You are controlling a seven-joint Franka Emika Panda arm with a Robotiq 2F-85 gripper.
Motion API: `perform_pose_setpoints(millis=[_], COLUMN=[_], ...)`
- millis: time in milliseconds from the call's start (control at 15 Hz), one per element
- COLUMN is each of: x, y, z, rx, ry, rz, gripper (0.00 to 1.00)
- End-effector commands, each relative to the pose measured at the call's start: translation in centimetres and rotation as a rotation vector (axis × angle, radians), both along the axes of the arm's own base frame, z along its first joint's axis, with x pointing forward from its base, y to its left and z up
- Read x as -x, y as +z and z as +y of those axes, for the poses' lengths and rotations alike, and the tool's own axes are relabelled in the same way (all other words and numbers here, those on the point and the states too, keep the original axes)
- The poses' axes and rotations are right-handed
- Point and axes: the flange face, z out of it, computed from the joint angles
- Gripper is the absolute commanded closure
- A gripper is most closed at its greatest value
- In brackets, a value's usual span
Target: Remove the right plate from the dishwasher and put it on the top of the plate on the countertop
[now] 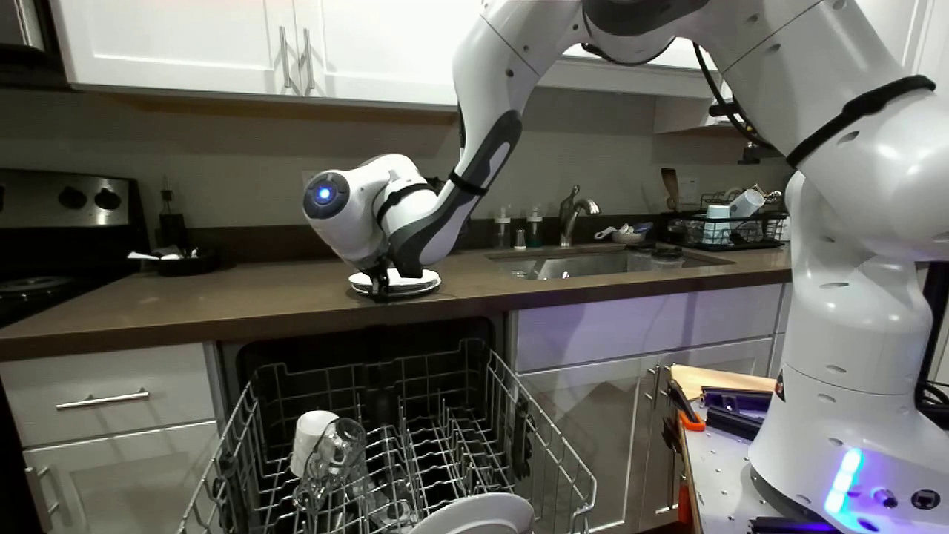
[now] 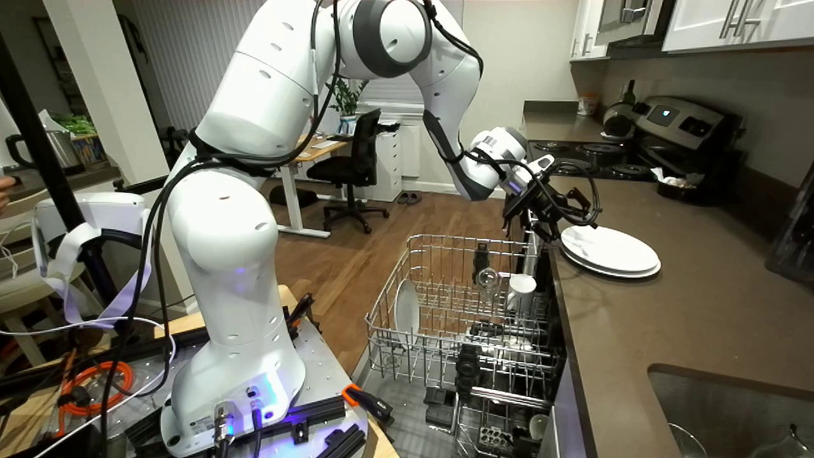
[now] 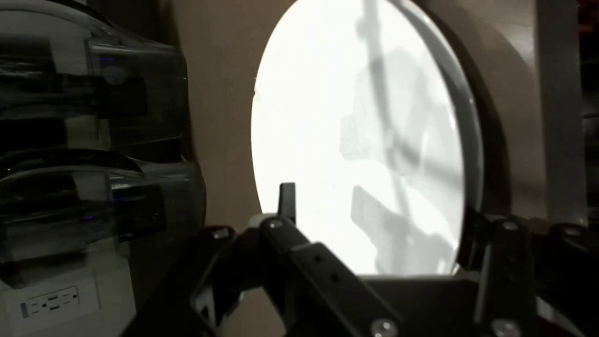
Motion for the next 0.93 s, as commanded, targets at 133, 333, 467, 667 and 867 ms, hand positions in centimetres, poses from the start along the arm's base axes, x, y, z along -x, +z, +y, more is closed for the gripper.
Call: perform_pose_setpoints(millis=[133, 333, 467, 667, 867], x=[1.5, 1.7, 1.9, 2.2, 2.5], y=[-0.6, -0.2, 0.2, 0.7, 0.9], z=[0.2, 0.0, 0.0, 0.0, 0.0], rx=[-0.016, -0.003, -0.001, -0.014, -0.033], ry=[-0.012, -0.018, -0.02, -0.021, -0.024], rz=[0.031, 0.032, 0.033, 0.042, 0.048], gripper=[0.28, 0.28, 0.27, 0.26, 0.27])
